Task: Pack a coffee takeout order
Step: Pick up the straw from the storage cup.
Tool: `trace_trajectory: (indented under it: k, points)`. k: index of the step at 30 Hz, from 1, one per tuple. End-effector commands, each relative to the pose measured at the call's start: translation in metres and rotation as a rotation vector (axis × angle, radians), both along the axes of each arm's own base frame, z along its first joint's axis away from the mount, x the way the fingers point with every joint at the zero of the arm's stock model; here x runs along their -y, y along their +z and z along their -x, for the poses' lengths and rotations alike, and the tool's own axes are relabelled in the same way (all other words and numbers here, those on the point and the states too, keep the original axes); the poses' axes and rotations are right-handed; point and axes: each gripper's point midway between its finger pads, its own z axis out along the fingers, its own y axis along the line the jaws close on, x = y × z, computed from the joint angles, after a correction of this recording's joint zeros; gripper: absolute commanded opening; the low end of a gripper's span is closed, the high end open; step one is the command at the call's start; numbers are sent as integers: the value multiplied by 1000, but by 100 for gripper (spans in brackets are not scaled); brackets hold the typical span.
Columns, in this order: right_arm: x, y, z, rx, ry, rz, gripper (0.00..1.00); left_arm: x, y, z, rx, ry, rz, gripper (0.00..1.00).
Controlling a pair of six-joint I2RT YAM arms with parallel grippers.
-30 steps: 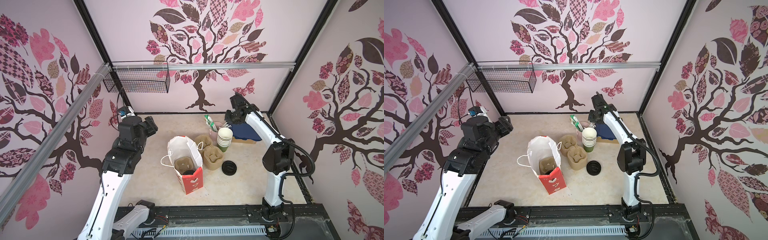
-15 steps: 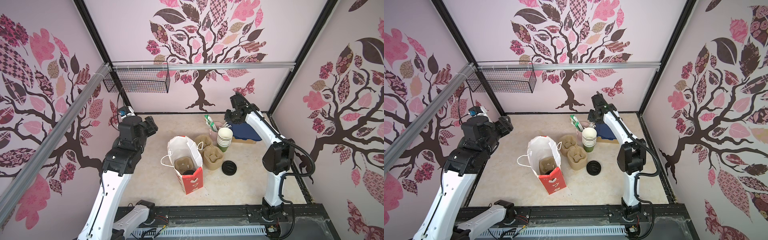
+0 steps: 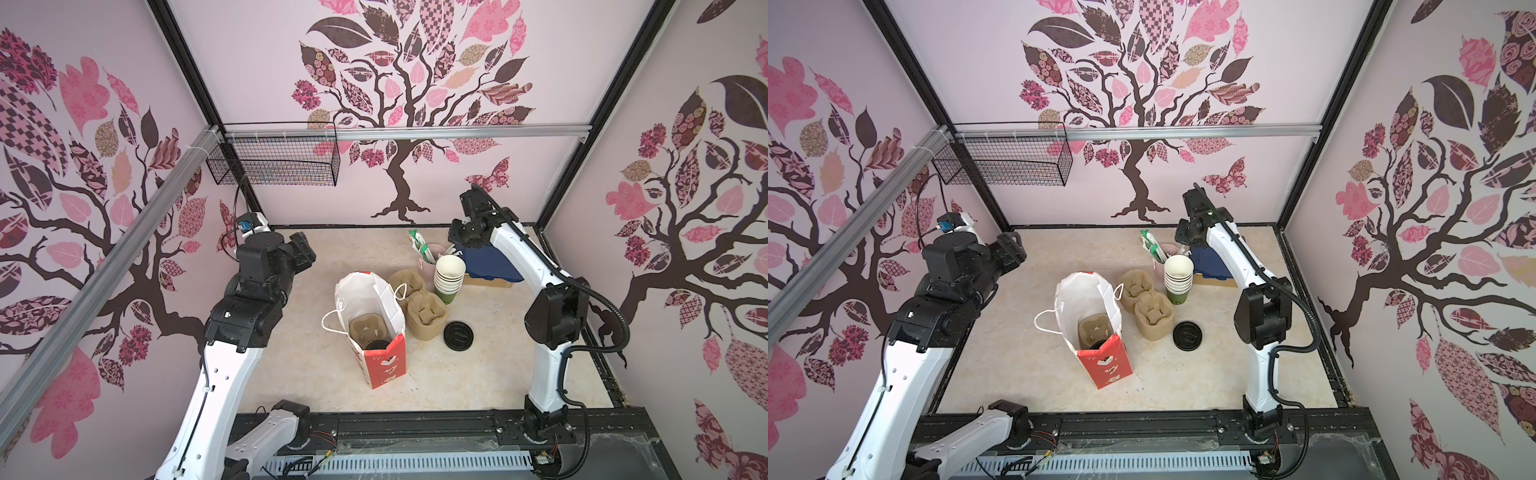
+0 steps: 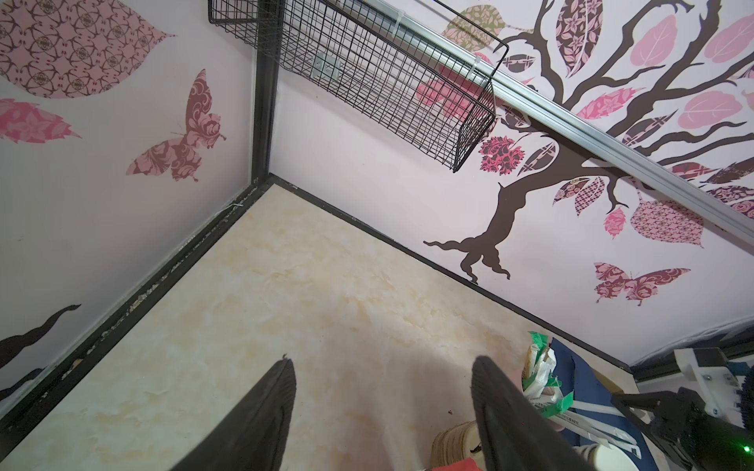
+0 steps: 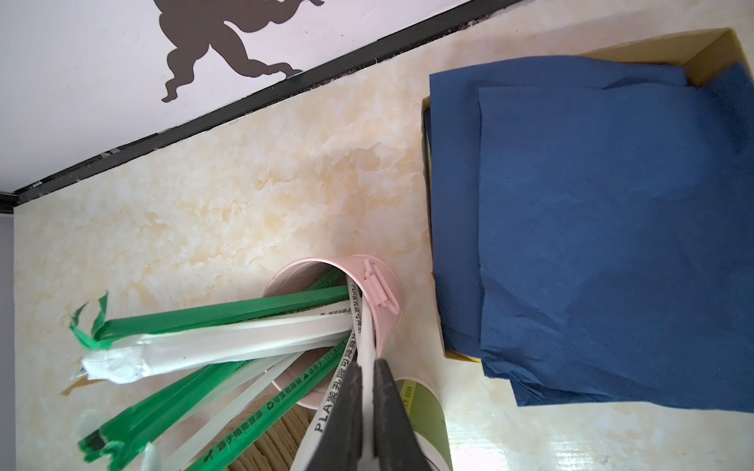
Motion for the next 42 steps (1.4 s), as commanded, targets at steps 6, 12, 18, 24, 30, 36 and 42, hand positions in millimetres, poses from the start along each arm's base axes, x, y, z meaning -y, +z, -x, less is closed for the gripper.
trace_trajectory:
  k: [6,12,18,24,30,36,42]
  points:
    - [-1,26,-3,35,-4,-17,7,-1,18,1,54,1,7,72]
    - [5,53,2,70,-9,-2,7,-1,18,-1,52,1,3,71]
    - [14,71,14,87,-20,25,7,-1,17,-3,49,-2,1,72]
    - [24,108,27,153,-39,32,7,2,14,-3,32,-14,-5,72]
    - [29,140,41,218,-43,19,6,5,10,-5,14,-31,-3,72]
    - [35,170,57,268,-22,26,6,10,8,-10,3,-53,7,72]
    - [33,204,74,366,36,3,2,19,0,-12,-45,-98,20,72]
